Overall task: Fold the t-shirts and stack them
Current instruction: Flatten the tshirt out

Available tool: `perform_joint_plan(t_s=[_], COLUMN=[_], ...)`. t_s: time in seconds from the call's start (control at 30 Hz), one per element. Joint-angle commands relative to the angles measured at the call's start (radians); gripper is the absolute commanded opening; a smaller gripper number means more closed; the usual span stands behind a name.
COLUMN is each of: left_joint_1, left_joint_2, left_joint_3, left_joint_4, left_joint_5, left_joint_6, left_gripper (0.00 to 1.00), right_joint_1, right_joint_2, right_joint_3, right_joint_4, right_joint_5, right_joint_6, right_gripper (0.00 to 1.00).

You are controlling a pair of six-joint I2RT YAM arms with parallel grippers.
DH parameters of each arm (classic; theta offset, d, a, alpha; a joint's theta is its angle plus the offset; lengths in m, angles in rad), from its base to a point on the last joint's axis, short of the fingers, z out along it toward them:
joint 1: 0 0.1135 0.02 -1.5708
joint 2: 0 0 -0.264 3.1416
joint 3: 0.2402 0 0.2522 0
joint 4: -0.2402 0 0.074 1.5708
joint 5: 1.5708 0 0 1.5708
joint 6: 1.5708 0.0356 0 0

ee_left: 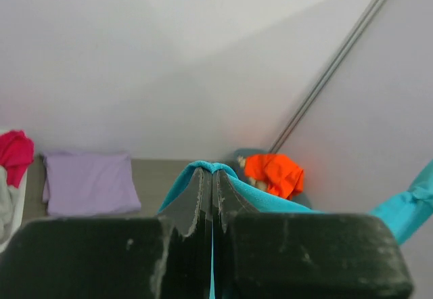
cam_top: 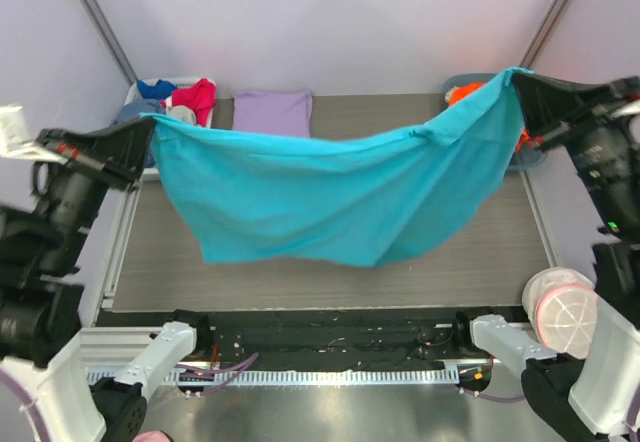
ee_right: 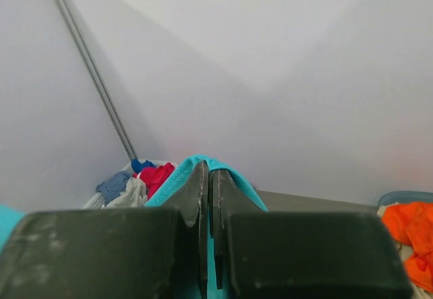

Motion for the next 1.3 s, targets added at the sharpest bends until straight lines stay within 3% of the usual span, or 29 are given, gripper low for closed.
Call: perform_joint_plan(t_s=[0.0,0.2,0.37,0.47,0.6,0.67,0.77,0.8,0.87,0.9,0.93,1.03,1.13,1.27], left_joint_1=[0.003,0.005,0.014,0.016,0.016,0.016,0.014,0.016,0.014,0.014,0.014,0.016,0.016,0.014], left_joint_2=[0.187,0.429,0.654,0.658,0.532,0.459,0.301,0.218,0.144,0.103,0.037,-0.054,-0.069,-0.005], left_joint_3=[-0.170,-0.162,0.146,0.309,0.277,0.206,-0.006,-0.147,-0.302,-0.472,-0.555,-0.868,-1.114,-1.268], left_joint_4=[0.086,0.209,0.138,0.103,0.101,0.100,0.111,0.118,0.163,0.186,0.231,0.323,0.403,0.422], left_joint_5=[-0.002,-0.030,0.016,0.028,0.032,0.010,-0.011,-0.022,-0.031,-0.040,-0.047,-0.094,-0.148,-0.182], left_joint_6=[0.044,0.122,0.115,0.076,0.045,0.048,0.056,0.056,0.038,0.024,0.010,-0.027,-0.060,-0.111], left_gripper=[0.00,0.00,0.00,0.00,0.00,0.00,0.00,0.00,0.00,0.00,0.00,0.00,0.00,0.00], right_joint_1=[0.006,-0.007,-0.024,-0.025,-0.024,-0.024,-0.025,-0.025,-0.024,-0.022,-0.024,-0.024,-0.016,-0.005], right_joint_2=[0.146,0.415,0.578,0.619,0.520,0.396,0.228,0.190,0.066,0.026,-0.031,-0.172,-0.241,-0.231], right_joint_3=[-0.220,-0.199,0.121,0.335,0.314,0.184,-0.029,-0.094,-0.318,-0.405,-0.602,-0.967,-1.259,-1.386], right_joint_4=[0.118,0.245,0.206,0.123,0.097,0.113,0.127,0.126,0.130,0.156,0.179,0.227,0.288,0.258], right_joint_5=[0.018,0.046,0.028,0.012,-0.021,-0.034,-0.055,-0.077,-0.098,-0.119,-0.126,-0.139,-0.137,-0.123], right_joint_6=[0.017,-0.014,-0.008,-0.005,0.021,0.028,0.040,0.046,0.072,0.084,0.112,0.149,0.198,0.248], right_gripper=[0.01,0.01,0.01,0.01,0.01,0.01,0.01,0.01,0.01,0.01,0.01,0.01,0.01,0.01])
